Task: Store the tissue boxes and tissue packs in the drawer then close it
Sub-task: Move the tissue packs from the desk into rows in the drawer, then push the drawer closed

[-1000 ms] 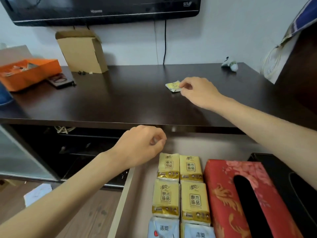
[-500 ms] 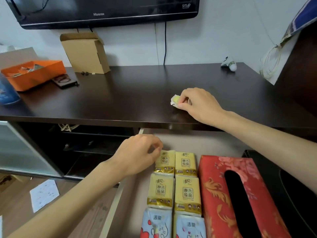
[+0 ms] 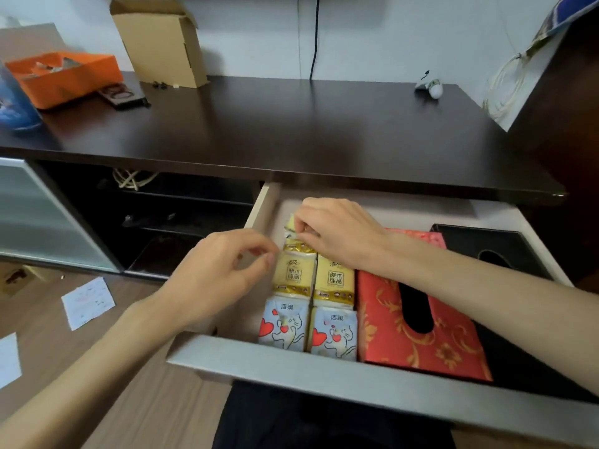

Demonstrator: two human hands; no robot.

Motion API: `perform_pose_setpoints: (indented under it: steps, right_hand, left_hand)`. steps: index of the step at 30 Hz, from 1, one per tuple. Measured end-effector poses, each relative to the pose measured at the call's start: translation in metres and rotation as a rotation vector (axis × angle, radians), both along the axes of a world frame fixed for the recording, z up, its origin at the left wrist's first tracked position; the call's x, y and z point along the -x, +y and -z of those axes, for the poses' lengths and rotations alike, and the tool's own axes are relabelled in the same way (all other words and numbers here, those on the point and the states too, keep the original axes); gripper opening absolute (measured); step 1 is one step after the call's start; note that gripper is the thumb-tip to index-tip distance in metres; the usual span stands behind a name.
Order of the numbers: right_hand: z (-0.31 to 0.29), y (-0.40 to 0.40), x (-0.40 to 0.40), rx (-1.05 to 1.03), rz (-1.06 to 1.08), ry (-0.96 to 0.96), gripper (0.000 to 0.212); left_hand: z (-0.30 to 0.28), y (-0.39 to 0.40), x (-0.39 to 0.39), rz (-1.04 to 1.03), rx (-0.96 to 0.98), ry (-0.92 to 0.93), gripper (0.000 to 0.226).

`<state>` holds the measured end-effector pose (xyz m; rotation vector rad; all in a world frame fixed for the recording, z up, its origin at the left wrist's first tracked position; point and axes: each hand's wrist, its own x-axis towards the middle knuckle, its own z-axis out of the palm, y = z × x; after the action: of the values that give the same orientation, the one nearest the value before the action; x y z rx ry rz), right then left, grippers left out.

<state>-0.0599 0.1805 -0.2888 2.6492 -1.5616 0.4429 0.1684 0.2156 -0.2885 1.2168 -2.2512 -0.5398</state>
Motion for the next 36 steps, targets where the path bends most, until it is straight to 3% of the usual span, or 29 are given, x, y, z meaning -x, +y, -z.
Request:
perform_pose_setpoints:
  steps: [6, 11, 15, 19, 24, 28, 36]
  right_hand:
    - [0.007, 0.003, -0.003, -0.029, 0.041, 0.062, 0.007]
    - [-0.016, 0.034, 0.005, 0.019, 0.087, 0.013, 0.024]
    - [-0.037, 0.095, 0.024, -0.141, 0.095, -0.144, 0.022]
    - [-0.027, 0.171, 0.041, -0.302, 0.147, -0.131, 0.041]
    - [0.009, 0.241, 0.058, -0.089, 0.311, 0.081, 0.080]
    - [0.026, 0.246, 0.073, 0.004, 0.510, 0.149, 0.104]
    - [0.032, 0.206, 0.083, 0.108, 0.494, 0.132, 0.102]
  left_hand:
    - [-0.003, 0.014, -0.001, 0.000, 0.017, 0.018, 0.021]
    - [-0.003, 0.027, -0.011, 0.004, 0.014, 0.038, 0.024]
    - [-0.002, 0.052, -0.016, 0.075, -0.032, 0.054, 0.027]
    - [0.002, 0.079, -0.011, 0.187, 0.024, -0.127, 0.050]
    - [0.011, 0.093, -0.003, 0.217, 0.241, -0.298, 0.067]
    - [0.018, 0.087, -0.002, 0.196, 0.321, -0.240, 0.075]
    - [0.019, 0.049, 0.014, 0.177, 0.357, -0.243, 0.081]
